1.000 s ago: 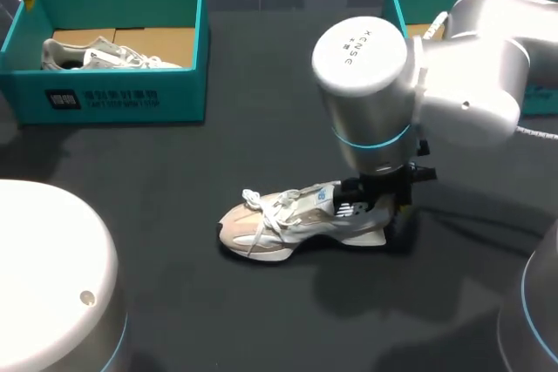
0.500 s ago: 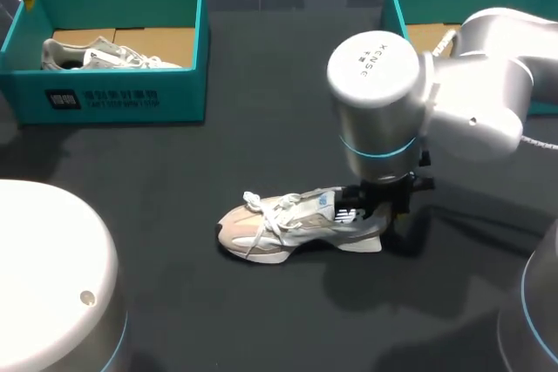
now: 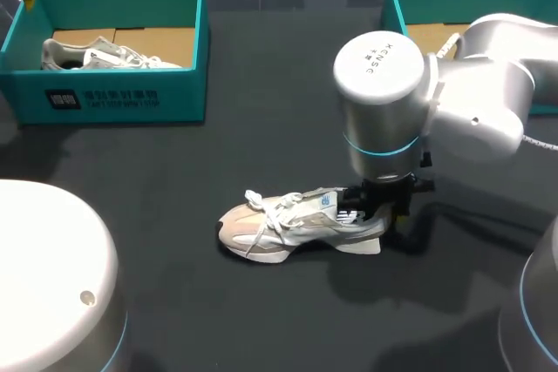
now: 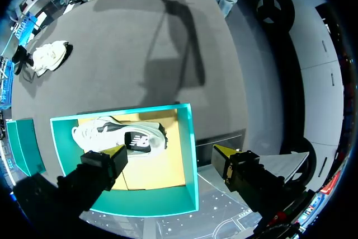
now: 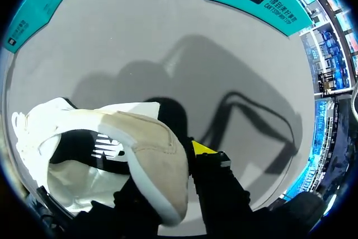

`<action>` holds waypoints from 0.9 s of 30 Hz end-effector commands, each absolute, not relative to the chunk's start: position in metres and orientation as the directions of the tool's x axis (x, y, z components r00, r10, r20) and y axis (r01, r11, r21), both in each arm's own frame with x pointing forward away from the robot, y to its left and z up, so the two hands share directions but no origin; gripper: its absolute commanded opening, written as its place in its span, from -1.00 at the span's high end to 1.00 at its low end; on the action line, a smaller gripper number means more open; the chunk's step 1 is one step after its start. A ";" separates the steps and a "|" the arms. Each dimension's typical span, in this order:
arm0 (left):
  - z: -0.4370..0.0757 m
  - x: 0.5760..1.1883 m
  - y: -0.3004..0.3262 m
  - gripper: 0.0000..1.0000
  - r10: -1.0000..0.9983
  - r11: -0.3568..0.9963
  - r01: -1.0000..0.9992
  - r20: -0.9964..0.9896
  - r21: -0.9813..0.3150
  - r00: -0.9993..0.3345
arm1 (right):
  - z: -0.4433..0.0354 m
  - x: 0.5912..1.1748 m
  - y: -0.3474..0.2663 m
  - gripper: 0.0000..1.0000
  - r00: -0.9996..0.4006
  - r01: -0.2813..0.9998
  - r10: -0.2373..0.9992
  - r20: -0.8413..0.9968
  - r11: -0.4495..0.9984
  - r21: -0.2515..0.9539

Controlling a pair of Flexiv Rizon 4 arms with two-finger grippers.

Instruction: Take the shoe out of the shoebox, open the shoe tongue, remove and reinsert the insole, then place the shoe into the shoebox

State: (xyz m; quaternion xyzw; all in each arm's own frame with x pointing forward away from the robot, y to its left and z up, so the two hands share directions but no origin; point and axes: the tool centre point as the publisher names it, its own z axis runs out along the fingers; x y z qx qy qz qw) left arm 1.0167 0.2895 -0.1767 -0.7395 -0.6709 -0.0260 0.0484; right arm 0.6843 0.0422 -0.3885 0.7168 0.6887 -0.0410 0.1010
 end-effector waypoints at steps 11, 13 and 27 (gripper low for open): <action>-0.176 1.018 0.290 -1.00 0.990 -0.096 0.995 0.104 -0.039 0.100 | -0.376 0.692 0.047 -1.00 0.023 0.997 0.982 -0.188 -0.010 0.070; -0.176 1.018 0.290 -1.00 0.990 -0.096 0.995 0.104 -0.039 0.100 | -0.368 0.694 0.046 -1.00 0.012 0.998 0.985 -0.172 0.000 0.068; -0.176 1.018 0.290 -1.00 0.990 -0.096 0.995 0.104 -0.039 0.100 | -0.274 0.689 0.025 -1.00 -0.160 0.983 0.986 -0.040 0.163 0.090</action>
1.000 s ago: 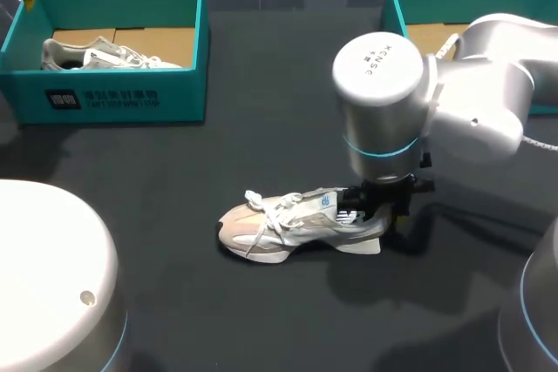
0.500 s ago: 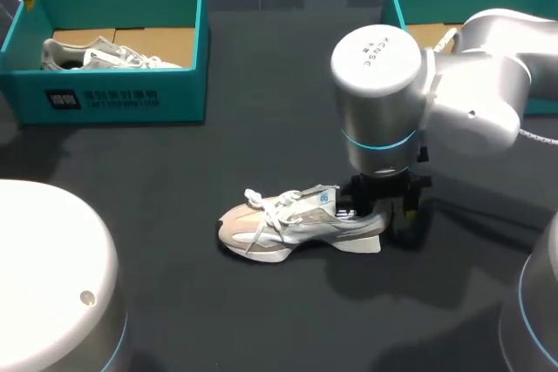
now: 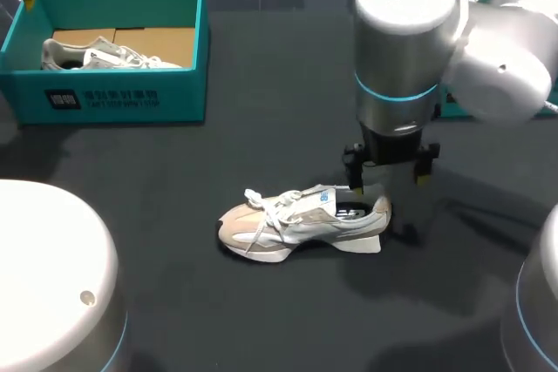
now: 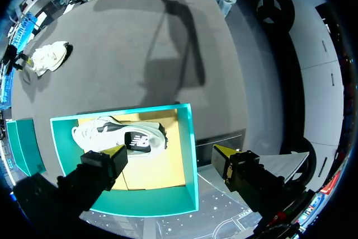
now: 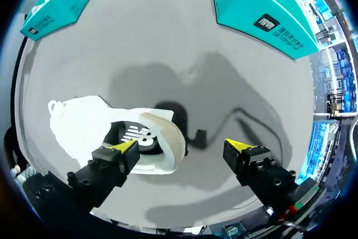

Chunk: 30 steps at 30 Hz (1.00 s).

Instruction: Take the shoe out of the shoebox, open the shoe tongue, remove and reinsert the insole, then place the shoe into the shoebox

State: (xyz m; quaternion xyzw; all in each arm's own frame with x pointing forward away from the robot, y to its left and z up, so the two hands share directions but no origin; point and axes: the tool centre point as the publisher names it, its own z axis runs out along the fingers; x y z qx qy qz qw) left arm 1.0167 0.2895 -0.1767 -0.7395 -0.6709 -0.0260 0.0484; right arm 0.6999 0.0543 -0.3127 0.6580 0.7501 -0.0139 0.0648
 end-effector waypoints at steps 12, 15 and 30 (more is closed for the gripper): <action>-0.176 1.018 0.290 -1.00 0.990 -0.096 0.995 0.104 -0.039 0.100 | -0.209 0.677 0.021 -1.00 -0.475 0.878 0.878 0.058 0.468 0.106; -0.176 1.018 0.290 -1.00 0.990 -0.096 0.995 0.104 -0.039 0.100 | -0.200 0.672 0.022 -1.00 -0.570 0.814 0.820 0.052 0.554 0.175; -0.176 1.018 0.290 -1.00 0.990 -0.096 0.995 0.104 -0.039 0.100 | -0.206 0.653 -0.008 -1.00 -0.864 0.416 0.499 -0.066 0.782 0.464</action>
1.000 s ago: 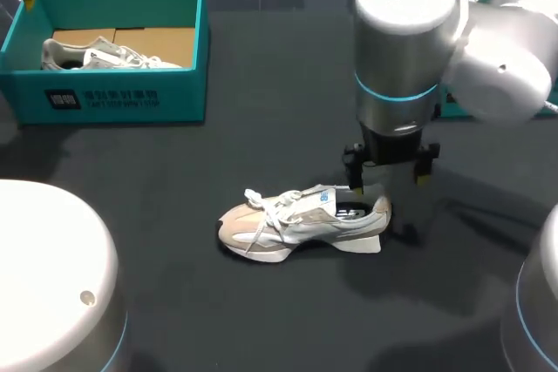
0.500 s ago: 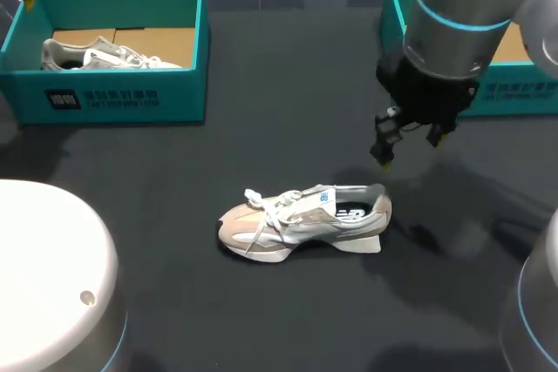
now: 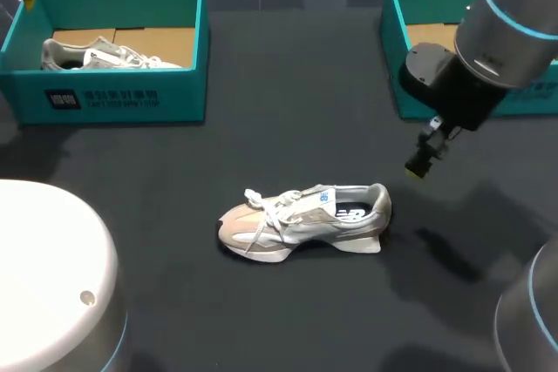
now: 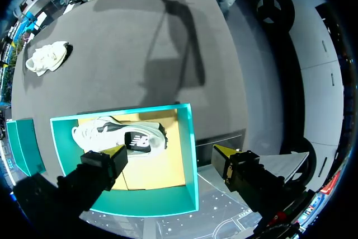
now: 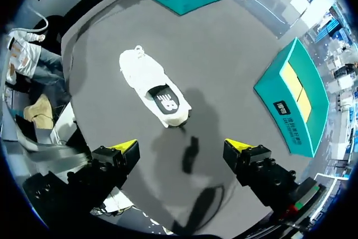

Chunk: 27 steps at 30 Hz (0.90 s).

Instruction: Take the shoe out of the shoebox, open the shoe tongue, remove and reinsert the insole, then place the shoe into the shoebox

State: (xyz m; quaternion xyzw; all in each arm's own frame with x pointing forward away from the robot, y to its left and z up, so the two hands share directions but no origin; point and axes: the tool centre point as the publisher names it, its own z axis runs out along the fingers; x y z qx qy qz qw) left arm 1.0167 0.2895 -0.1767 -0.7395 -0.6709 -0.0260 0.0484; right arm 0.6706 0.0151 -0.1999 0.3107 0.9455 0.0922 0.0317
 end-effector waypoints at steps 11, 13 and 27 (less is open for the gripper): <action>-0.176 1.018 0.290 -1.00 0.990 -0.096 0.995 0.104 -0.039 0.100 | -0.227 0.635 -0.045 -1.00 -0.883 0.259 0.440 -0.161 0.745 0.614; -0.176 1.018 0.290 -1.00 0.990 -0.096 0.995 0.104 -0.039 0.100 | -0.232 0.634 -0.050 -1.00 -0.891 0.243 0.427 -0.156 0.737 0.630; -0.176 1.018 0.290 -1.00 0.990 -0.096 0.995 0.104 -0.039 0.100 | -0.255 0.640 -0.066 -1.00 -0.944 0.119 0.307 -0.123 0.661 0.741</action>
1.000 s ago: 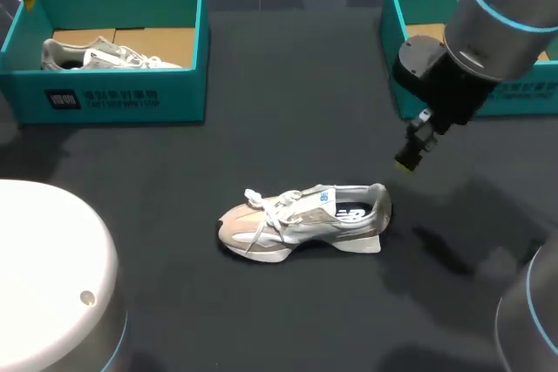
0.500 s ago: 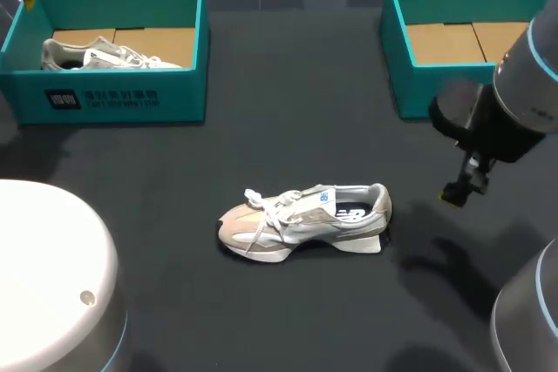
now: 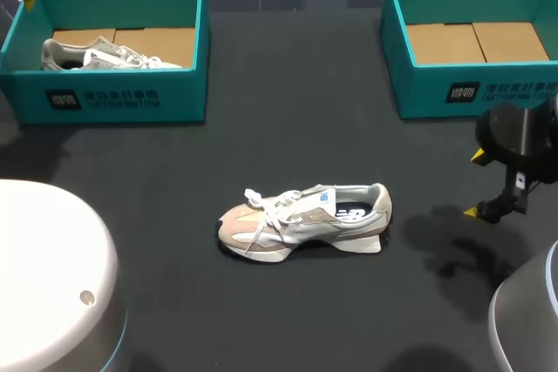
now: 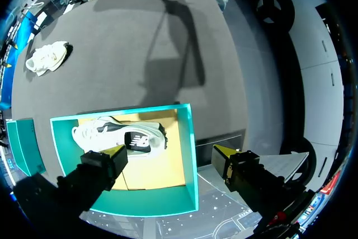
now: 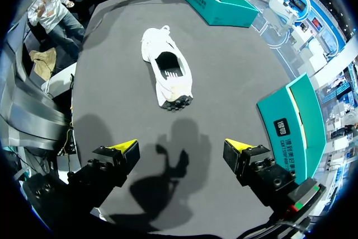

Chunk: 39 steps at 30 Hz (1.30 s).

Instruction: Take the shoe out of the shoebox, open the shoe tongue, remove and reinsert the insole, then place the shoe into the shoebox

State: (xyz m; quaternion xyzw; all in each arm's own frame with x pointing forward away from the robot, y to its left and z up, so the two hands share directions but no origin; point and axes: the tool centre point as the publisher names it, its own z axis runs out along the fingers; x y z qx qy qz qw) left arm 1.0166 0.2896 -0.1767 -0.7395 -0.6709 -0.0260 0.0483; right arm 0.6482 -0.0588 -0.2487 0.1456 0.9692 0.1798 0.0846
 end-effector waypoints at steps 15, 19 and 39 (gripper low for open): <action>-0.176 1.018 0.290 -1.00 0.990 -0.096 0.995 0.104 -0.039 0.100 | -0.284 0.644 -0.080 -1.00 -0.961 0.056 0.256 -0.099 0.536 0.842; -0.176 1.018 0.290 -1.00 0.990 -0.096 0.995 0.104 -0.039 0.100 | -0.296 0.645 -0.085 -1.00 -0.959 0.043 0.269 -0.095 0.468 0.883; -0.176 1.018 0.290 -1.00 0.990 -0.096 0.995 0.104 -0.039 0.100 | -0.338 0.653 -0.089 -1.00 -0.960 0.042 0.274 -0.053 0.329 0.943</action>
